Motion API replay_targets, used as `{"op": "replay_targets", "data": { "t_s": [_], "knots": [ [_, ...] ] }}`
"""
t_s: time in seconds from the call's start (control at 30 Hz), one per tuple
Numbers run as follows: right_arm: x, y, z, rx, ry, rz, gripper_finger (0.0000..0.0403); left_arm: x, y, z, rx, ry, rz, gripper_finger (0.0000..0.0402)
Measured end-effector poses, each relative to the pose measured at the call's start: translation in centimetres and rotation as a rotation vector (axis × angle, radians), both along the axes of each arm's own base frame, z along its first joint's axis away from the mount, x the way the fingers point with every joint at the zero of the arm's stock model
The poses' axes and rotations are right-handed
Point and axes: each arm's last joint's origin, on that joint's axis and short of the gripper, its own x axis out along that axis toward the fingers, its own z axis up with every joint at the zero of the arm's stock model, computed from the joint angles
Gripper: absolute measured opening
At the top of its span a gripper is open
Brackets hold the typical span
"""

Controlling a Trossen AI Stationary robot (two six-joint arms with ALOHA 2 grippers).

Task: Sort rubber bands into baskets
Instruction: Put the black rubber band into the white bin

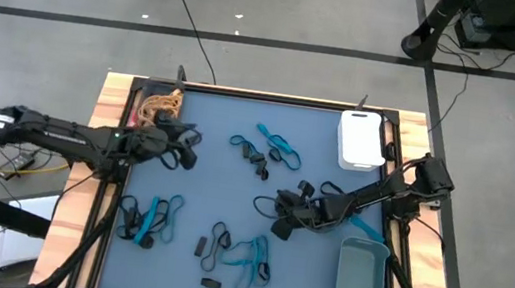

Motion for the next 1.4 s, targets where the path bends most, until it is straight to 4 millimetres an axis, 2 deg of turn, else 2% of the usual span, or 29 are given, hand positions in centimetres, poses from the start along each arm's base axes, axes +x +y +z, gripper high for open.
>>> {"op": "replay_targets", "data": {
  "t_s": [0.2,0.33,0.53,0.67,0.83,1.17,1.4],
  "knots": [
    [-0.5,-1.2,0.7,-0.032,0.047,0.012,0.0091,2.9,-1.9,-1.5,-0.011,0.002,-0.123,0.0158],
    [-1.2,-2.9,2.3,-0.048,0.105,-0.026,0.0107,4.6,-3.0,-3.1,-0.011,0.025,-0.171,0.0158],
    [-2.7,-5.5,4.4,-0.035,0.174,-0.137,0.0134,6.4,-4.5,-5.5,-0.041,0.032,-0.206,0.0158],
    [-3.6,-6.7,4.9,0.007,0.236,-0.19,0.0148,7.2,-5.6,-6.5,-0.045,0.011,-0.245,0.0158],
    [-4.4,-7.7,4.7,0.094,0.324,-0.206,0.0159,7.8,-6.7,-7.0,-0.029,-0.017,-0.297,0.0158],
    [-5.7,-8.8,4.5,0.202,0.473,-0.225,0.0159,8.3,-8.5,-6.6,0.01,-0.096,-0.457,0.0158],
    [-6.3,-8.8,4.5,0.24,0.531,-0.23,0.0156,8.4,-8.7,-6.8,0.006,-0.091,-0.479,0.0158]
  ]
}}
